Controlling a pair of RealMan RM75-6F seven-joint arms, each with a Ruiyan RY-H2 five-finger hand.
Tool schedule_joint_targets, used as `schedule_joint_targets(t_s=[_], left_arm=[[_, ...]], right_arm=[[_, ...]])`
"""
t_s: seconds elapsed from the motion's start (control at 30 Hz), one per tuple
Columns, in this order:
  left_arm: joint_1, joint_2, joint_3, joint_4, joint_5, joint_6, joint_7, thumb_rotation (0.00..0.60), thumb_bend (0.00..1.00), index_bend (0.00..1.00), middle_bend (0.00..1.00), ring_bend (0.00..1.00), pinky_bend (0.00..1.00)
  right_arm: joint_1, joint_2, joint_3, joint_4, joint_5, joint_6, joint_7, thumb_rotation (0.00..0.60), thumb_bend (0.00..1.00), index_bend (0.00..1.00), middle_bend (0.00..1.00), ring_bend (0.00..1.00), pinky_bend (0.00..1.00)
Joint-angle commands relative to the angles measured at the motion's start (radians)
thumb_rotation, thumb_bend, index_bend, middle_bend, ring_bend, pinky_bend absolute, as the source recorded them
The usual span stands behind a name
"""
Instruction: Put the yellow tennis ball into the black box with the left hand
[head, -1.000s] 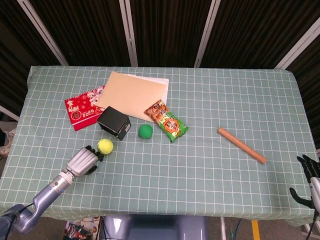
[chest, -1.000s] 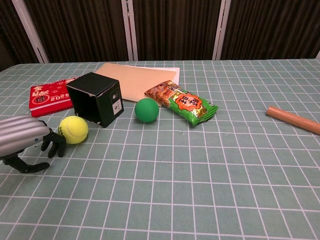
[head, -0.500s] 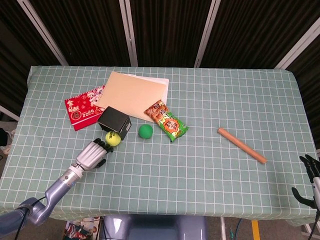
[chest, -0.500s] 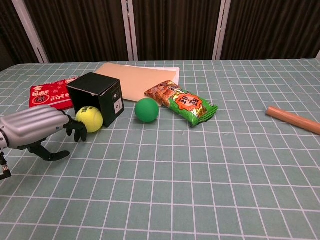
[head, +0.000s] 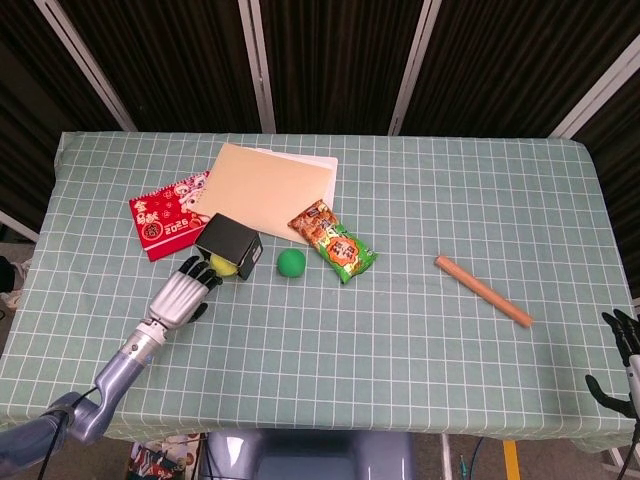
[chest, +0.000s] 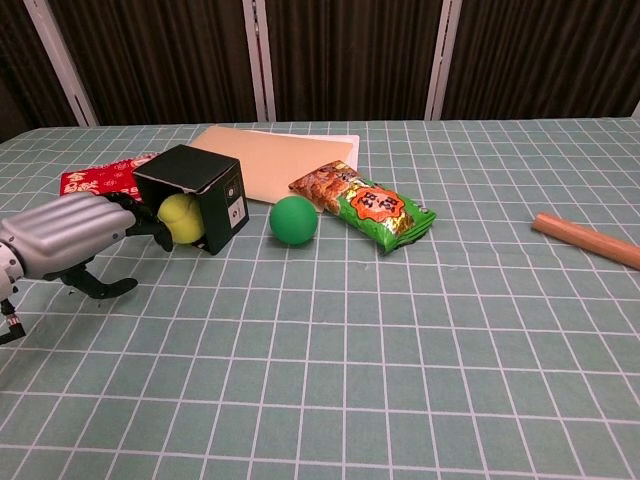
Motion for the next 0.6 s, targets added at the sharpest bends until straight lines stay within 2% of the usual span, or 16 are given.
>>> schedule_joint_targets(t_s=[0.03, 0.17, 0.23, 0.5, 0.6], left_arm=[[-0.013, -0.003, -0.001, 0.002, -0.010, -0.023, 0.001, 0.600, 0.34, 0.23, 0.13, 0.02, 0.01], [-0.036, -0.002, -0.003, -0.005, -0.027, -0.066, 0.012, 0.600, 0.34, 0.13, 0.01, 0.00, 0.00], [-0.042, -0.003, -0.003, -0.007, -0.027, -0.067, 0.017, 0.600, 0.33, 0.09, 0.00, 0.00, 0.00], [-0.039, 0.009, 0.008, -0.034, -0.032, -0.051, 0.056, 0.600, 0.33, 0.07, 0.00, 0.00, 0.00], [-0.028, 0.034, 0.026, -0.074, -0.023, -0.034, 0.051, 0.600, 0.33, 0.04, 0.00, 0.00, 0.00]], right_arm=[[-0.002, 0.001, -0.002, -0.002, -0.006, 0.003, -0.002, 0.600, 0.36, 0.00, 0.00, 0.00, 0.00], [-0.003, 0.001, -0.005, -0.005, -0.016, 0.007, -0.005, 0.600, 0.36, 0.00, 0.00, 0.00, 0.00], [-0.004, 0.001, -0.005, -0.006, -0.019, 0.010, -0.006, 0.600, 0.36, 0.00, 0.00, 0.00, 0.00], [-0.010, 0.003, -0.005, -0.008, -0.025, 0.023, -0.005, 0.600, 0.36, 0.00, 0.00, 0.00, 0.00], [-0.008, 0.002, -0.005, -0.008, -0.024, 0.021, -0.005, 0.600, 0.36, 0.00, 0.00, 0.00, 0.00]])
